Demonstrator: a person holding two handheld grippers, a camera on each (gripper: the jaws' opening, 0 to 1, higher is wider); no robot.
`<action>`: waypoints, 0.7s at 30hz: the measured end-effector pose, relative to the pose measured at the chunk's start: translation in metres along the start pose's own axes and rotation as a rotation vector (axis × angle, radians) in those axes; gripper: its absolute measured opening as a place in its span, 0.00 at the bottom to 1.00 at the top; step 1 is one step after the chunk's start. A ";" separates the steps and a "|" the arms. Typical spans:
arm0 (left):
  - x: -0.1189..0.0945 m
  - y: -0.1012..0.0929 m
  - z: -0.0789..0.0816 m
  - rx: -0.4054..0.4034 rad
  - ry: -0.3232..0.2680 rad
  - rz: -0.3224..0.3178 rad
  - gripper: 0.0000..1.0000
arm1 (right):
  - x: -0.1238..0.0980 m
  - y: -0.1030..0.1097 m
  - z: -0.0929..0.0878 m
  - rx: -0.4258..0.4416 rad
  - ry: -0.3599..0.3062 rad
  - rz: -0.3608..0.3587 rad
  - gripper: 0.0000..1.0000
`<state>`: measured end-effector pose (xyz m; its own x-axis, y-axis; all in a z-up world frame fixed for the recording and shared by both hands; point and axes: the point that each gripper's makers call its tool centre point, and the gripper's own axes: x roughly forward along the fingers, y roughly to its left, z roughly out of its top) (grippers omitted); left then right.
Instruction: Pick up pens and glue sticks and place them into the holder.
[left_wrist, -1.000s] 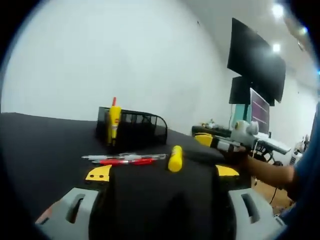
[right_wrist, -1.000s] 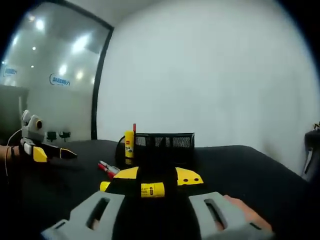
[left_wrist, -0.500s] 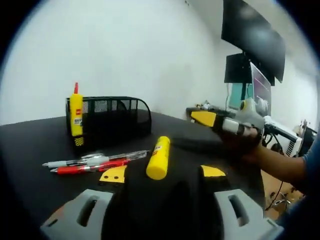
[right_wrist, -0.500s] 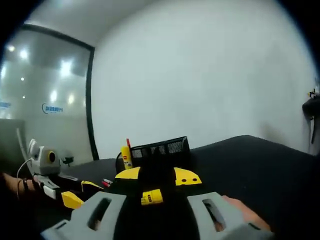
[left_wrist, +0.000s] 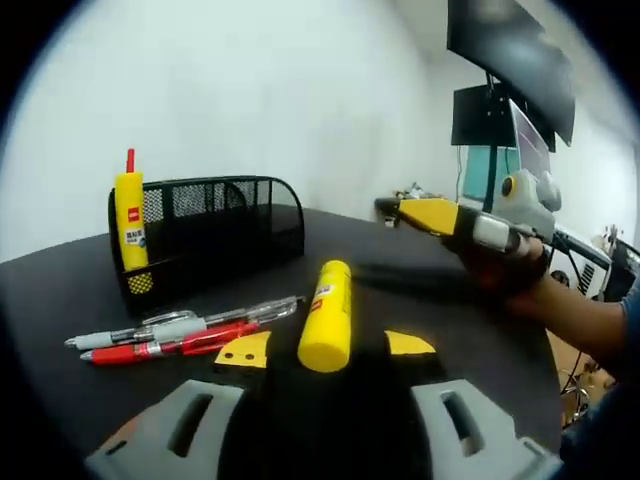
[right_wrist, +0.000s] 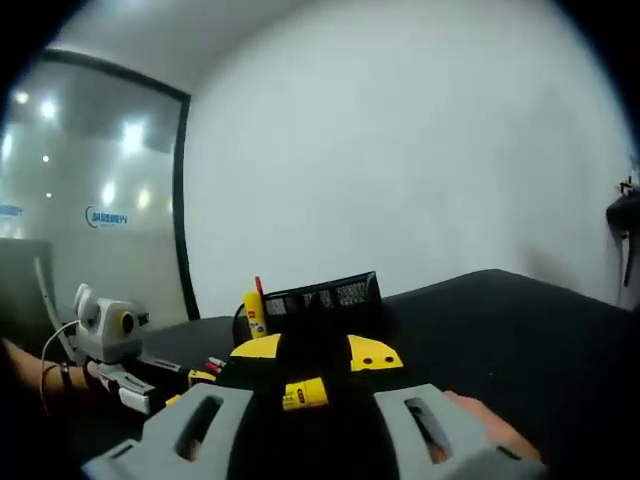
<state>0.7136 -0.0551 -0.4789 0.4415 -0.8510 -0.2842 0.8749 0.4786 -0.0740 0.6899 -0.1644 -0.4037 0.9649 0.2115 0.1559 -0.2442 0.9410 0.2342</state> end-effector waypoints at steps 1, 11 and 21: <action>0.000 0.000 0.001 0.002 -0.003 0.001 0.33 | 0.000 0.000 0.000 0.001 -0.001 0.000 0.20; 0.009 -0.005 -0.007 0.137 0.034 0.013 0.28 | 0.000 -0.001 0.000 0.003 -0.001 -0.003 0.20; 0.005 -0.003 -0.001 0.138 0.026 0.031 0.18 | 0.000 -0.001 0.000 0.005 -0.001 -0.002 0.20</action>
<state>0.7125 -0.0604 -0.4809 0.4646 -0.8297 -0.3095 0.8810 0.4685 0.0667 0.6896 -0.1649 -0.4042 0.9651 0.2097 0.1568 -0.2431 0.9402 0.2388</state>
